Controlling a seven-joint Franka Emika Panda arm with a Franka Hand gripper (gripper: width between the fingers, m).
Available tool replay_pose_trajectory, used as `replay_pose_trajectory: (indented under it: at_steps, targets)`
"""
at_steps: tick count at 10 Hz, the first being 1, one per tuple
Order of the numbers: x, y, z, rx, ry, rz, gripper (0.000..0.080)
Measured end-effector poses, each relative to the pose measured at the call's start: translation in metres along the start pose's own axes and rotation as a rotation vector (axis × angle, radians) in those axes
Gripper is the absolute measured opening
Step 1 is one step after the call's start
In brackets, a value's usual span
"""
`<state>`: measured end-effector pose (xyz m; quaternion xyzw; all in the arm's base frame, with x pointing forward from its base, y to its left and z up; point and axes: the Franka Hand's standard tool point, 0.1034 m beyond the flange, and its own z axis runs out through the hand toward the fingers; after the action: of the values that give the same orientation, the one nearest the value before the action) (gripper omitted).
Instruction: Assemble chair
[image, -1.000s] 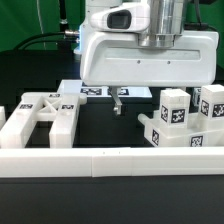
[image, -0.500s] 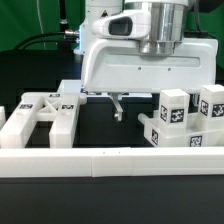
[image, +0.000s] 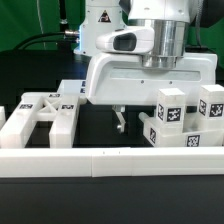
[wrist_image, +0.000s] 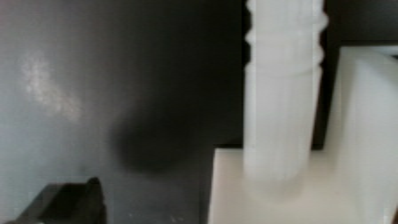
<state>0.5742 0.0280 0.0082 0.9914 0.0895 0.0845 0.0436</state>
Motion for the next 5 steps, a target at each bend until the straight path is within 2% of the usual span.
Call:
replay_pose_trajectory:
  at_steps: [2,4,5]
  targets:
    - [-0.0002,0.0001,0.0002,0.0,-0.001,0.0,0.0639]
    - [0.0015,0.0008,-0.0007,-0.002,0.007,0.0,0.0317]
    - [0.0022,0.0011,-0.0008,-0.004,0.011,0.0,0.0282]
